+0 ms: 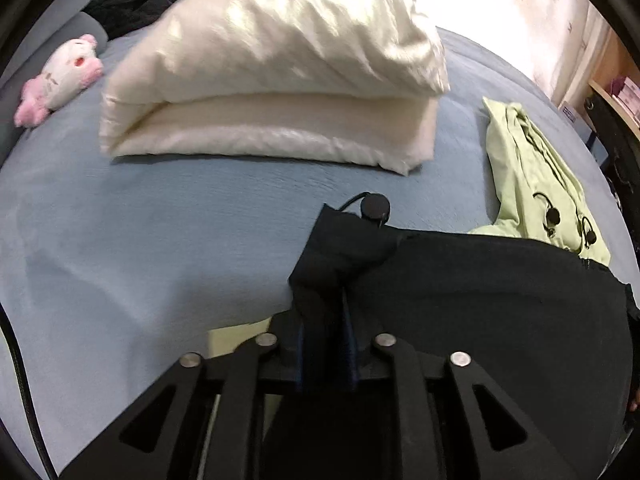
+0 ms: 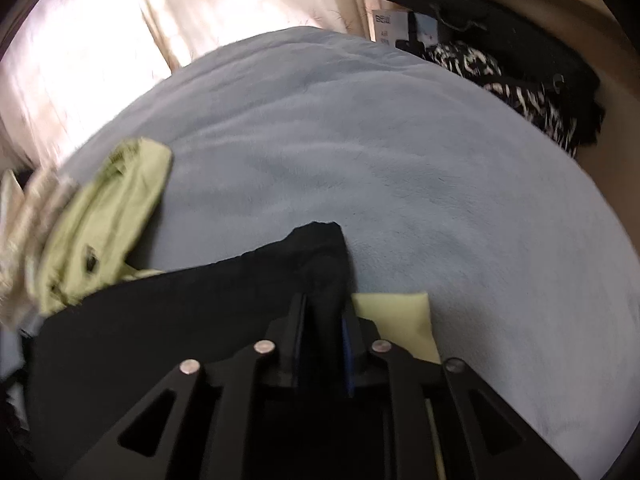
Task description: Fold large clothes
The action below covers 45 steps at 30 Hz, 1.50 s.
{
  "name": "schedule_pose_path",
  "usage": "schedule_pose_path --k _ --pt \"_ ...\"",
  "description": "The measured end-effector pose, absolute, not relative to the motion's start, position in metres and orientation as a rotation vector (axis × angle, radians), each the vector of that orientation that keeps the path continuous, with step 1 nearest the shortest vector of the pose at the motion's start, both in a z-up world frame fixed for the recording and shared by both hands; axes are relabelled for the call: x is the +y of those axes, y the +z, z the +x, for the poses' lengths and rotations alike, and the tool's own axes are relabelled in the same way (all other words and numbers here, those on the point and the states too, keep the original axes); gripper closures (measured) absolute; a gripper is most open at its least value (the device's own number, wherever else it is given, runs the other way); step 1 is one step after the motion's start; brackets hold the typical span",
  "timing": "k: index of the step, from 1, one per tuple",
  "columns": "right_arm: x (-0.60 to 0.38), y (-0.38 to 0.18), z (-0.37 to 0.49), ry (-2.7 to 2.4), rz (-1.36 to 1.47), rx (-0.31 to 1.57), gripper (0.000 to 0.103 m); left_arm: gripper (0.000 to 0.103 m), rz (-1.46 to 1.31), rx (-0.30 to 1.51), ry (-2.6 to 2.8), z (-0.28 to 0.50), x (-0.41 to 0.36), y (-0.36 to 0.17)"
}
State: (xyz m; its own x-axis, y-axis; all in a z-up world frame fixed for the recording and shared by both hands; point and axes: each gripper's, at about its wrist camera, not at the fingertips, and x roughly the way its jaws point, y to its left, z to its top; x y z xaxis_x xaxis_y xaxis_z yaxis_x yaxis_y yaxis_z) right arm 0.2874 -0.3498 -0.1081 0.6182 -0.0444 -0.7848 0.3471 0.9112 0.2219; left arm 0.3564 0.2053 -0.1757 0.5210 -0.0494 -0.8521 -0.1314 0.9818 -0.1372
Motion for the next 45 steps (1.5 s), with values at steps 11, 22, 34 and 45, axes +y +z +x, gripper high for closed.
schedule_pose_path --k 11,22,34,45 --pt "-0.226 -0.101 0.2 0.08 0.328 0.889 0.086 0.072 -0.299 0.911 0.043 0.239 0.154 -0.134" --pt "-0.234 -0.136 0.178 0.089 0.35 0.958 0.103 0.074 -0.154 0.987 0.171 0.19 0.143 -0.177" --pt "-0.313 -0.107 0.126 -0.158 0.5 0.92 0.089 0.082 -0.226 0.999 0.22 0.157 0.16 -0.154" --pt "-0.129 -0.105 0.139 0.314 0.339 0.962 0.082 0.081 -0.134 1.038 -0.043 0.131 0.052 -0.155"
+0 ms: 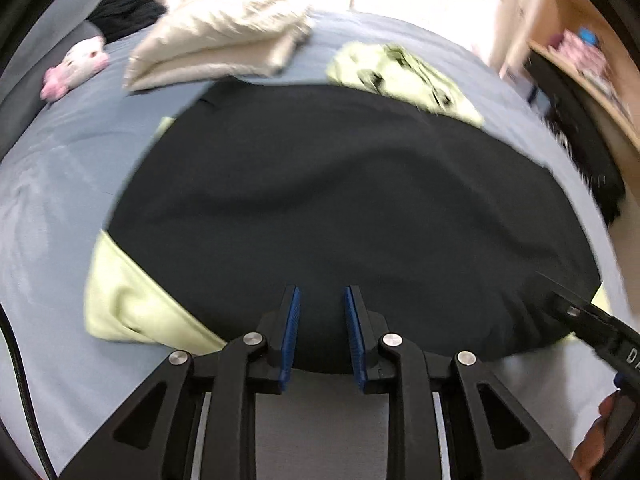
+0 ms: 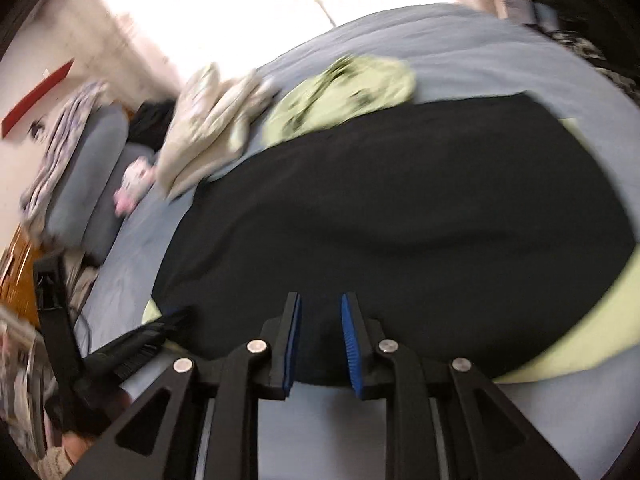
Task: Fold large clothes
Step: 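Open both tools and release the folded jacket, then move both tools to the pale green hood beyond the black fold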
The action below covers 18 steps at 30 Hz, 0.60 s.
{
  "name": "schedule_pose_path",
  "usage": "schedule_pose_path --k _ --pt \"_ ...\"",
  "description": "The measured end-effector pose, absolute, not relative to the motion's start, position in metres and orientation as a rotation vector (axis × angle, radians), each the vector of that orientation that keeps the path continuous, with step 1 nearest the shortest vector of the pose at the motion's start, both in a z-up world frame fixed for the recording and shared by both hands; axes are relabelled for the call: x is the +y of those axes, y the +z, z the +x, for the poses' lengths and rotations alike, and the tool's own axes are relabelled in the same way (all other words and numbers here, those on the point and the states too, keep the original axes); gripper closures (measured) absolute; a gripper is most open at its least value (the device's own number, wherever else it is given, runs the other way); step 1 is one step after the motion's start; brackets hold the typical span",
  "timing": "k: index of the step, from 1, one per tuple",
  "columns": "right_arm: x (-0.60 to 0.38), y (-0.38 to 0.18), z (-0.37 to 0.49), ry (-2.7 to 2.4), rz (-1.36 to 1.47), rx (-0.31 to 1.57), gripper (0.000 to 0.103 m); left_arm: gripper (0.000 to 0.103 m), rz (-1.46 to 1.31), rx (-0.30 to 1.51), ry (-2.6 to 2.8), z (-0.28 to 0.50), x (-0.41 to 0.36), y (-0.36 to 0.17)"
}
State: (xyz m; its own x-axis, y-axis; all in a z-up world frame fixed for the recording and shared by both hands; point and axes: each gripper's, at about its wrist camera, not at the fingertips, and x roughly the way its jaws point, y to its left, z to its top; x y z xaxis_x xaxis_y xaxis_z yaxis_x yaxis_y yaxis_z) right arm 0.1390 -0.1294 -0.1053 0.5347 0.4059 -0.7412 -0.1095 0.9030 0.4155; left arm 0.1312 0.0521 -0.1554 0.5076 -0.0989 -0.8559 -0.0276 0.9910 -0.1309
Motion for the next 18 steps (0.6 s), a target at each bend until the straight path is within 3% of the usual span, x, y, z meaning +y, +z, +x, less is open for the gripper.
schedule_pose_path --k 5,12,18 --pt "-0.142 -0.139 0.138 0.208 0.305 1.02 0.082 0.081 -0.053 1.033 -0.036 0.123 0.044 -0.164" --pt "-0.217 -0.145 0.115 0.058 0.435 0.971 0.083 0.081 -0.062 1.036 -0.026 0.122 0.05 -0.167" --pt "-0.206 -0.146 0.115 0.009 0.376 0.979 0.082 0.081 -0.065 1.048 -0.015 0.125 0.051 -0.167"
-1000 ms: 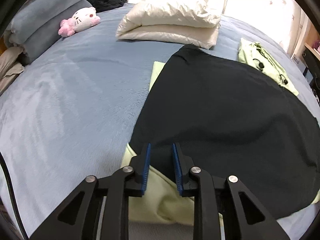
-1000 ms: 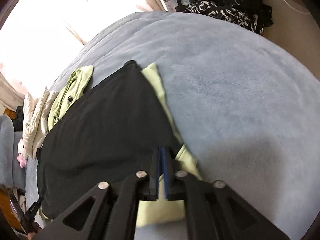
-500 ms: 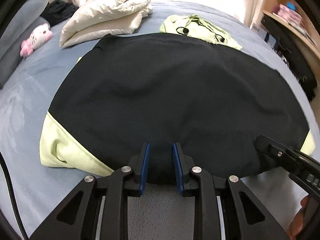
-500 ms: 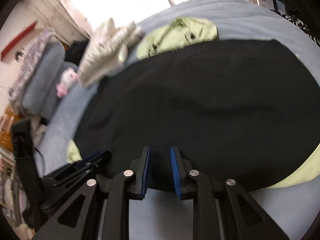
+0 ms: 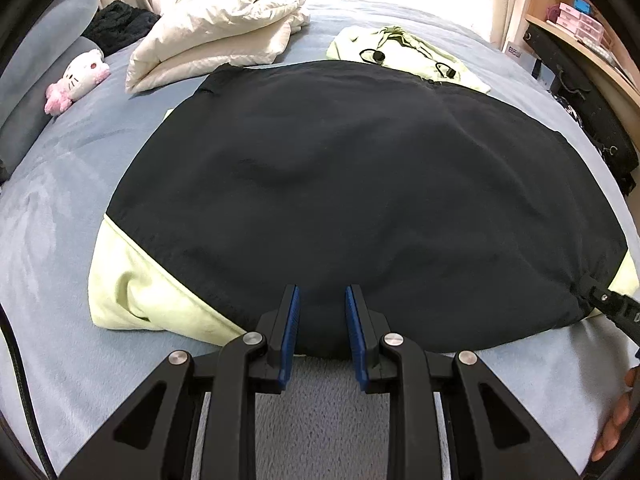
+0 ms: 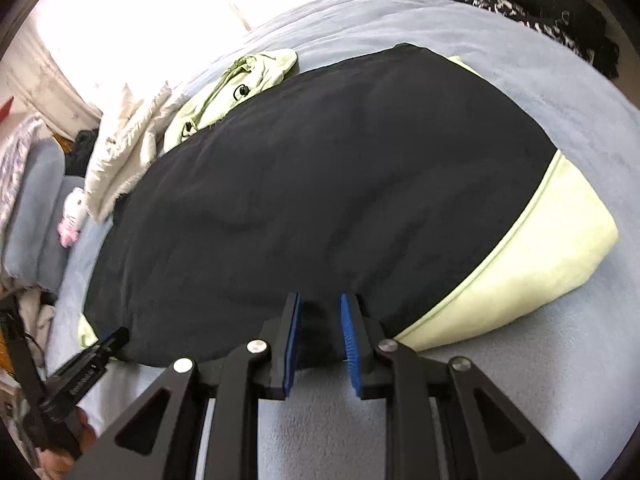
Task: Fold large clothes
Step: 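Move both tools to the pale green hood beyond the black fold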
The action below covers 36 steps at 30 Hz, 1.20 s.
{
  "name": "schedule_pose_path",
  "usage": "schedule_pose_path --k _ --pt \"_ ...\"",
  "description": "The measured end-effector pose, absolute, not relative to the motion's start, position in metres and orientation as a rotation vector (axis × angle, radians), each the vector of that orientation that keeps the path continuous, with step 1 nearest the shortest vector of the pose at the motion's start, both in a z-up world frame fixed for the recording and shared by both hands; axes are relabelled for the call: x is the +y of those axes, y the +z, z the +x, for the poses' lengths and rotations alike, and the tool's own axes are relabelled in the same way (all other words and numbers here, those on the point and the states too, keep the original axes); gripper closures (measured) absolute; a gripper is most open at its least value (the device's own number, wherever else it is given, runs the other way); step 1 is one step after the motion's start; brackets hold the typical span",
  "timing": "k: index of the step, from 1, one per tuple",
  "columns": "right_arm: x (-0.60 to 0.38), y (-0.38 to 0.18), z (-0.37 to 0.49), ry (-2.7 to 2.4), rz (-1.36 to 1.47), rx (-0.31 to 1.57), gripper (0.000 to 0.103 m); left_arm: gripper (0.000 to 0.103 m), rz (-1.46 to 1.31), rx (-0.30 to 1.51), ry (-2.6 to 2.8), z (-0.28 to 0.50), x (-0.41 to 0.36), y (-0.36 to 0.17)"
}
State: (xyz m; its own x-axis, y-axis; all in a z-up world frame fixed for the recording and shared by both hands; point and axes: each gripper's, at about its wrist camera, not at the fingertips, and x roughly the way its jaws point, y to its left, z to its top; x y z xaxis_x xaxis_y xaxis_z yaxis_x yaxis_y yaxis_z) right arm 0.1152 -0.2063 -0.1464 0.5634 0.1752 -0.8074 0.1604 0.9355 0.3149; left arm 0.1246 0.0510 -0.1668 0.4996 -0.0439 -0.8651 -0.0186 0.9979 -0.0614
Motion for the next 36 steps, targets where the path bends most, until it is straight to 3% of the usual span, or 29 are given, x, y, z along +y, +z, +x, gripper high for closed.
schedule_pose_path --k 2,8,14,24,36 --pt "-0.205 -0.147 0.114 0.0 0.356 0.983 0.08 0.081 -0.067 1.05 -0.017 0.124 0.052 -0.167" --pt "-0.198 -0.149 0.115 0.023 0.324 0.98 0.06 0.081 -0.049 1.055 -0.01 0.123 0.05 -0.169" --pt "-0.17 -0.152 0.117 0.039 0.153 1.0 0.035 0.08 -0.075 1.069 -0.009 0.125 0.051 -0.165" --pt "-0.168 -0.124 0.129 0.118 0.166 1.046 0.034 0.074 -0.053 1.038 -0.058 0.144 0.079 -0.122" --pt "-0.186 -0.034 0.252 0.203 0.148 0.898 0.034 0.067 0.025 0.946 -0.108 0.293 0.082 -0.053"
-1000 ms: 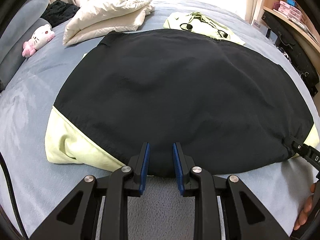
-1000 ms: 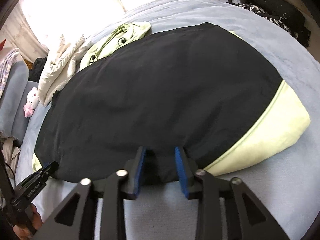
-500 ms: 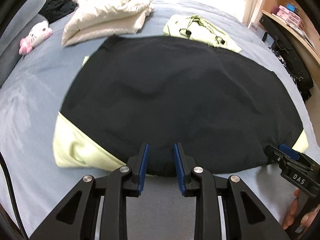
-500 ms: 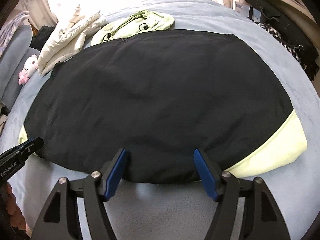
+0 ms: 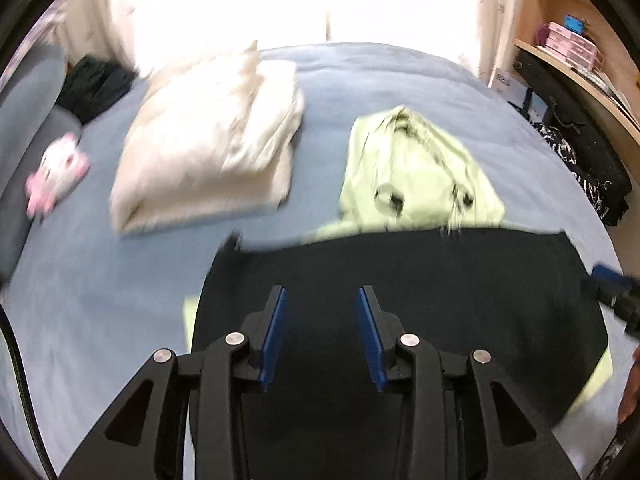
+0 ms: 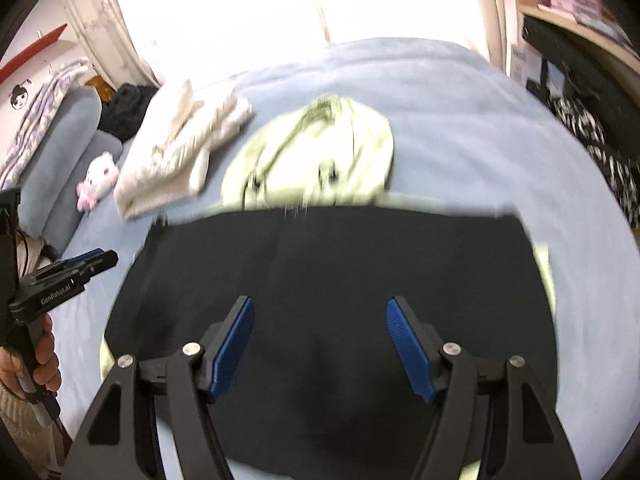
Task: Fold large clothes
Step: 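Move both tools to the pale green hood beyond the black fold, then grasp the pale green hood with both tools and lift it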
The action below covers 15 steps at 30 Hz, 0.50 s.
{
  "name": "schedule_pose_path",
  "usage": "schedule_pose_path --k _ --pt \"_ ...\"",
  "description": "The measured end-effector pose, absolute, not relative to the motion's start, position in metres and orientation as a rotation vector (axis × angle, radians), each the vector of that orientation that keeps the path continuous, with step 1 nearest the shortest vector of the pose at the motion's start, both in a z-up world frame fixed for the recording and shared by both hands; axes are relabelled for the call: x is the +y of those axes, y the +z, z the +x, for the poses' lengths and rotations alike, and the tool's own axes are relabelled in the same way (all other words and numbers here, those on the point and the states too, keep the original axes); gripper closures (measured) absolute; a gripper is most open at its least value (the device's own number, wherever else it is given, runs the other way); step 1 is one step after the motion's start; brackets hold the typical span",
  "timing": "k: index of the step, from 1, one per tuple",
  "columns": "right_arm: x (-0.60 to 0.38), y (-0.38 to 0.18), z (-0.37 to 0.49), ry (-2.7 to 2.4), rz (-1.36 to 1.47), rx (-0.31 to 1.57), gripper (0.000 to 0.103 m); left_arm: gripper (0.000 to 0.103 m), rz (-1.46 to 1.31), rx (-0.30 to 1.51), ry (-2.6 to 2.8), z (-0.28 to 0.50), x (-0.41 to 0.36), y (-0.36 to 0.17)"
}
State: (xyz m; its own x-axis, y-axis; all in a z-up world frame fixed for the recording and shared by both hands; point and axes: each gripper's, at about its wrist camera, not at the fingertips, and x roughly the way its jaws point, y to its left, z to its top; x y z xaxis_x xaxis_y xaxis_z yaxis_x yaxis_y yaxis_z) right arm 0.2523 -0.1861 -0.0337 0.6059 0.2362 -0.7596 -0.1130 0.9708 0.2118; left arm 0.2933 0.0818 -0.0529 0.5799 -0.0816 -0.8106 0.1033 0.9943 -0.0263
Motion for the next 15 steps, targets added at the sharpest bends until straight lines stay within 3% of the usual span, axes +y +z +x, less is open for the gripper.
schedule_pose_path --k 6,15 --pt "-0.218 -0.029 0.357 0.191 0.255 0.884 0.034 0.065 0.036 1.013 -0.168 0.395 0.048 -0.074" --pt "-0.248 -0.095 0.47 0.181 0.402 0.969 0.034 0.065 0.049 1.095 -0.128 0.51 0.024 -0.14"
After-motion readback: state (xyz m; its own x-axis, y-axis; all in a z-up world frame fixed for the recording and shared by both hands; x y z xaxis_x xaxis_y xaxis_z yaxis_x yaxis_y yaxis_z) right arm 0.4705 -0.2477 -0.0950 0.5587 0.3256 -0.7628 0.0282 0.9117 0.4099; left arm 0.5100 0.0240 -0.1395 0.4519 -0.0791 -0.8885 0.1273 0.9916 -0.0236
